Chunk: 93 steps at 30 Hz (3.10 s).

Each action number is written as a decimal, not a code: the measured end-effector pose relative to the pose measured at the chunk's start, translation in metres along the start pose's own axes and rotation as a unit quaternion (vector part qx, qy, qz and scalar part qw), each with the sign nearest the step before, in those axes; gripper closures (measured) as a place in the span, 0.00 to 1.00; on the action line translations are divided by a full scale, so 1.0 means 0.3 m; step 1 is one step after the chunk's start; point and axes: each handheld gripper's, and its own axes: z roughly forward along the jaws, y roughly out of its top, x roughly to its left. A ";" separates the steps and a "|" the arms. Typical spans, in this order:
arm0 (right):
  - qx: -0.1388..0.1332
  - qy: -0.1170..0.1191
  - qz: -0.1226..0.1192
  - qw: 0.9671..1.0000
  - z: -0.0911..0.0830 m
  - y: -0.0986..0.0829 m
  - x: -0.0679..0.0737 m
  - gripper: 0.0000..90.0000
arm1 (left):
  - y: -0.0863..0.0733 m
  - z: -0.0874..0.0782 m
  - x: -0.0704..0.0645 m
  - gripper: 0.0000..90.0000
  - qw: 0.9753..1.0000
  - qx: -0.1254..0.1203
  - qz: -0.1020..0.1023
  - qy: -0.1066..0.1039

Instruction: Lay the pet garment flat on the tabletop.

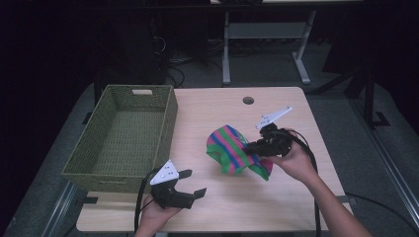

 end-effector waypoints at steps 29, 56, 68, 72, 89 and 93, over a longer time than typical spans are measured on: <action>0.069 0.021 0.000 0.997 0.181 -0.209 0.016 0.86 | -0.001 -0.004 0.004 0.19 1.000 -0.002 -0.002 0.001; 0.045 0.049 -0.048 0.997 0.140 -0.192 0.109 0.57 | -0.001 -0.006 0.005 0.19 1.000 -0.001 -0.003 0.001; 0.061 0.082 -0.097 0.990 0.207 -0.177 0.193 0.57 | -0.002 -0.007 0.006 0.19 1.000 -0.002 -0.005 0.001; 0.077 0.094 -0.103 0.987 0.255 -0.183 0.212 0.59 | -0.002 -0.007 0.008 0.19 1.000 -0.001 -0.006 0.000; 0.087 0.050 -0.136 0.986 0.334 -0.208 0.254 0.70 | -0.003 -0.002 0.010 0.19 1.000 -0.001 -0.007 -0.005; 0.089 0.027 -0.152 0.984 0.333 -0.210 0.267 0.77 | -0.005 -0.001 0.007 0.19 1.000 -0.002 -0.010 -0.005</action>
